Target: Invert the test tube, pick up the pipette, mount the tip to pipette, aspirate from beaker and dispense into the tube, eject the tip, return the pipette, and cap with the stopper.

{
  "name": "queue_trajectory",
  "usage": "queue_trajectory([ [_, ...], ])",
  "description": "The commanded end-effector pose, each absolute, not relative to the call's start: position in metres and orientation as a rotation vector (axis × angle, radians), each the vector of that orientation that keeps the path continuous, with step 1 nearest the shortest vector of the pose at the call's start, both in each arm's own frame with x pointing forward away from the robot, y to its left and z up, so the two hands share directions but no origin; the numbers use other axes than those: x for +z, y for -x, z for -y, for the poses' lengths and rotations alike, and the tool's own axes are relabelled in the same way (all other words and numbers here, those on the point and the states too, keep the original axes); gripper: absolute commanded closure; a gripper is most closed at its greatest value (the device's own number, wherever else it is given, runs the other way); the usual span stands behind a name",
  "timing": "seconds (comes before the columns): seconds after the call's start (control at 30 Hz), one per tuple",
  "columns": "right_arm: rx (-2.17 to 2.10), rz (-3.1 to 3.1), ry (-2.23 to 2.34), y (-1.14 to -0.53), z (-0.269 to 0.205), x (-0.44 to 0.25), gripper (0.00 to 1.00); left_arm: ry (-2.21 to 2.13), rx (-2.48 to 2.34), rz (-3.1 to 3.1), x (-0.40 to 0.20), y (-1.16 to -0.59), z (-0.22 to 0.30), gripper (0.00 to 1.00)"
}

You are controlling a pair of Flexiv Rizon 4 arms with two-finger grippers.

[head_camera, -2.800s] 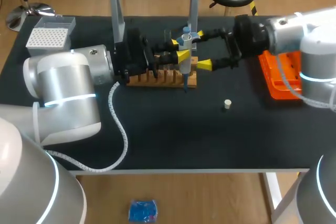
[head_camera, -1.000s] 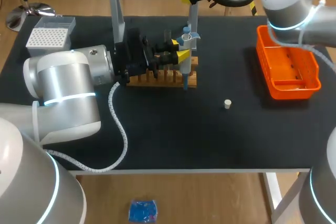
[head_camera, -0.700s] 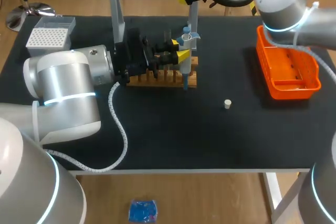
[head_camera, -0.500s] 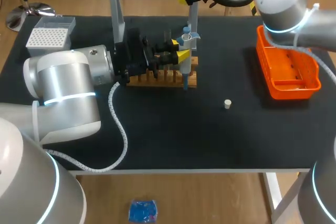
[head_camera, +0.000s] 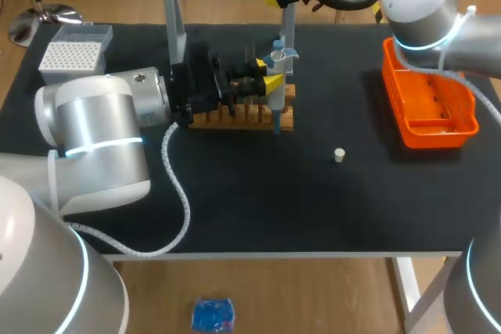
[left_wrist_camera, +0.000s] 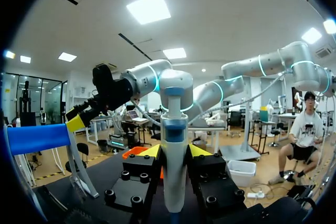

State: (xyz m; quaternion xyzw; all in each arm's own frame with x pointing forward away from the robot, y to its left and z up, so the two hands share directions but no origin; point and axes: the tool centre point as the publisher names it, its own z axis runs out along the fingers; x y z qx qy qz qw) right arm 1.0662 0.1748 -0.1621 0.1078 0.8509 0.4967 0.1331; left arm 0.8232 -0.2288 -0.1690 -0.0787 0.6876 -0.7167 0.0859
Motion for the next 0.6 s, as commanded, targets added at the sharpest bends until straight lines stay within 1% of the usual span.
queue_trajectory([
  [0.03, 1.438, -2.472, -0.312, -1.066, -0.174, -0.161, 0.00, 0.233, -2.131, -2.061, -0.167, -0.824, 0.231, 1.00],
  [0.13, 1.438, -2.472, -0.312, -1.066, -0.174, -0.161, 0.00, 0.254, -2.079, -2.123, -0.161, -0.830, 0.227, 1.00],
  [0.27, 1.438, -2.472, -0.312, -1.066, -0.174, -0.161, 0.00, 0.268, -2.016, -2.179, -0.146, -0.840, 0.205, 1.00],
  [0.6, 1.438, -2.472, -0.312, -1.066, -0.174, -0.161, 0.00, 0.271, -1.917, -2.232, -0.107, -0.865, 0.121, 1.00],
])
